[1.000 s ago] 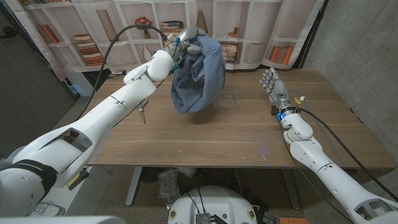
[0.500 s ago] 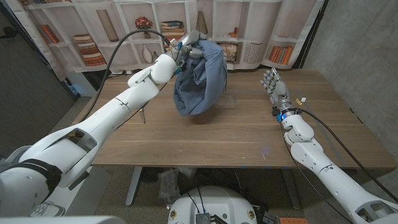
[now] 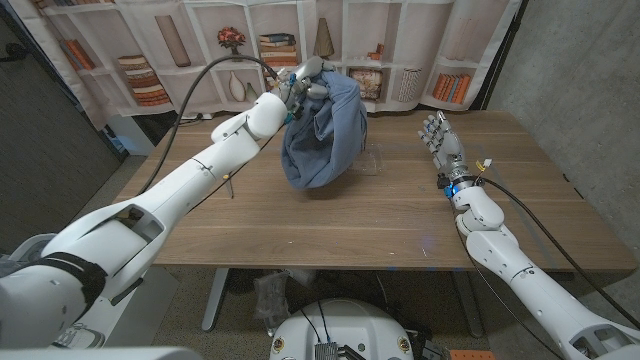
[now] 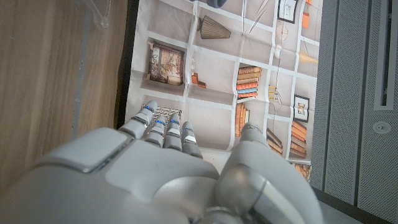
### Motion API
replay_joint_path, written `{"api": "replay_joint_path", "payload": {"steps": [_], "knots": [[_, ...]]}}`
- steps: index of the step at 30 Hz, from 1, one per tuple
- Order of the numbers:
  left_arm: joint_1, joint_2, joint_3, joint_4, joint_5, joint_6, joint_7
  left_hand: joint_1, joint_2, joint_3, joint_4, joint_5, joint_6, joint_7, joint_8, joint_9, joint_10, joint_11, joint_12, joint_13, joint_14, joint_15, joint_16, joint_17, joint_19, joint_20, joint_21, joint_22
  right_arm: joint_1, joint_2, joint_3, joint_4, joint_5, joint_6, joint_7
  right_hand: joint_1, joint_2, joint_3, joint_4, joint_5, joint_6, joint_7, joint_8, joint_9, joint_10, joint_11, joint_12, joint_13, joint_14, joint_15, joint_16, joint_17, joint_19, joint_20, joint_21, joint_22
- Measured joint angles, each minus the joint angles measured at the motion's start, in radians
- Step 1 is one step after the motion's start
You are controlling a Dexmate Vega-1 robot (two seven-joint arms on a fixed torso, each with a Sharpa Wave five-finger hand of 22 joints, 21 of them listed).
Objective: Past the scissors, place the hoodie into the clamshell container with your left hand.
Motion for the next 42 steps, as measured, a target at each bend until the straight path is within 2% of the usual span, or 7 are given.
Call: {"api": "replay_joint_path", "payload": {"steps": [27, 42], "knots": [[0.018, 0.011, 0.017, 0.034, -0.026, 0.023, -0.027, -0.001, -0.001, -0.008, 0.008, -0.003, 0.010, -0.011, 0.005, -0.008, 0.007, -0.007, -0.007, -0.007, 0.007, -0.004, -0.031, 0.045, -0.013, -0.013, 0.006, 0.000, -0.014, 0.009, -0.003, 0.001, 0.010, 0.005, 0.005, 0.000, 0.000, 0.000, 0.000, 0.000, 0.000, 0.000, 0.000, 0.000, 0.000, 0.000, 0.000, 0.000, 0.000, 0.000, 0.000, 0.000, 0.000, 0.000, 0.000, 0.000], [0.011, -0.001, 0.044, 0.067, -0.033, 0.051, -0.049, -0.002, -0.001, -0.008, 0.008, -0.003, 0.010, -0.011, 0.005, -0.013, 0.011, -0.011, -0.010, -0.013, 0.011, -0.007, -0.046, 0.061, -0.017, -0.017, 0.016, 0.000, -0.030, 0.008, 0.000, 0.000, 0.021, 0.006, 0.010, 0.000, 0.000, -0.003, -0.003, 0.000, 0.000, 0.000, 0.000, 0.000, 0.000, 0.000, 0.000, 0.000, 0.000, 0.000, 0.000, 0.000, 0.000, 0.000, 0.000, 0.000]]}}
